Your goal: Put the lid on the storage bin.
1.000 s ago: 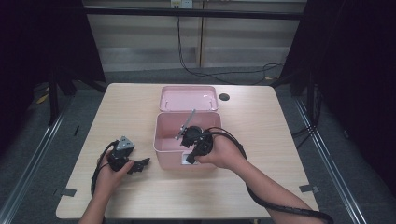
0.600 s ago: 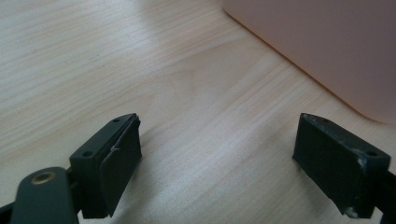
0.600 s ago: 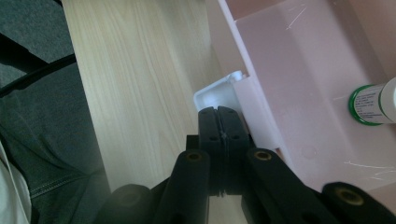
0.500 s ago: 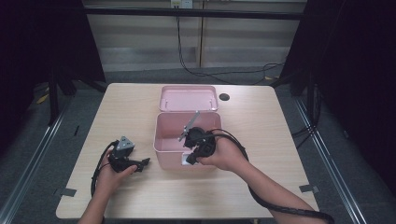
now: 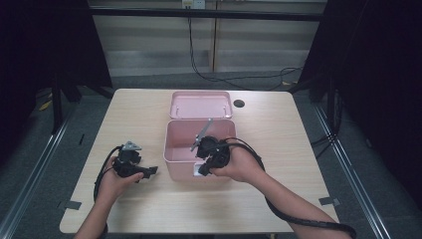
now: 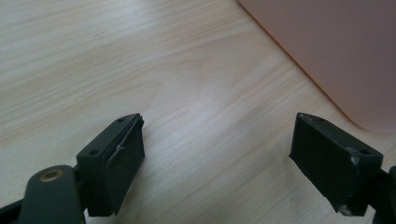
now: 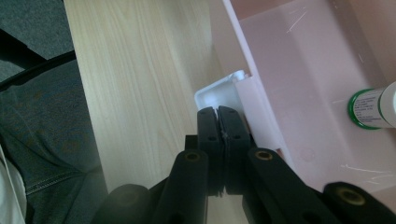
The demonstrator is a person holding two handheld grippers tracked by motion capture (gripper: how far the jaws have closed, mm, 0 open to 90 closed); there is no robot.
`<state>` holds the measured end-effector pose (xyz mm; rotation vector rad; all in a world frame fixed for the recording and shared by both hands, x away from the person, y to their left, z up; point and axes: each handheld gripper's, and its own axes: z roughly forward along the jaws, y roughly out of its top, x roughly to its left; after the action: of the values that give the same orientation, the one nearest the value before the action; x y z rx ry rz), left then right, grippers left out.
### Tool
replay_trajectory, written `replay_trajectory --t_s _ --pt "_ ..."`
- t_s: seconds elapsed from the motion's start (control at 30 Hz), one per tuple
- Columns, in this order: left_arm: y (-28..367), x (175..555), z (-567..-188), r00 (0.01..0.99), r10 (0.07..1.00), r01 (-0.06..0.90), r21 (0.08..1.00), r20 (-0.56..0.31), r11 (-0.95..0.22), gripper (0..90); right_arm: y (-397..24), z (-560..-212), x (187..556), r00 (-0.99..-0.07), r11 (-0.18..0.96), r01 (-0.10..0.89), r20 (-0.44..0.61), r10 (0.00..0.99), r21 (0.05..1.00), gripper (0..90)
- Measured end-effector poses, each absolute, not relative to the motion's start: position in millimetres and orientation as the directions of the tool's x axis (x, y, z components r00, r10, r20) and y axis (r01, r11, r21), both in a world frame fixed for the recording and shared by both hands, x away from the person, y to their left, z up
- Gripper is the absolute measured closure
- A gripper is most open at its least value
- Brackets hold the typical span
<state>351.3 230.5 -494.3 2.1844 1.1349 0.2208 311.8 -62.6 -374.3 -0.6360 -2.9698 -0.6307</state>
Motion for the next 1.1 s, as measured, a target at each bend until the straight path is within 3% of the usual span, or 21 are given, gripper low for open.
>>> replay_trajectory --t_s 0.4,0.7,1.1 --pt "229 384 -449 0.543 0.795 0.754 0.573 -0.271 -0.32 15.3 -64 -375 312 -0.918 0.832 0.393 0.121 0.377 0.392 88.9" --pt "226 409 -417 0.492 0.818 0.789 0.549 -0.297 -0.274 15.4 -64 -375 312 -0.918 0.83 0.394 0.124 0.377 0.395 88.9" --pt "222 434 -401 0.445 0.851 0.829 0.487 -0.279 -0.274 20.5 -65 -375 313 -0.917 0.83 0.398 0.132 0.378 0.392 88.9"
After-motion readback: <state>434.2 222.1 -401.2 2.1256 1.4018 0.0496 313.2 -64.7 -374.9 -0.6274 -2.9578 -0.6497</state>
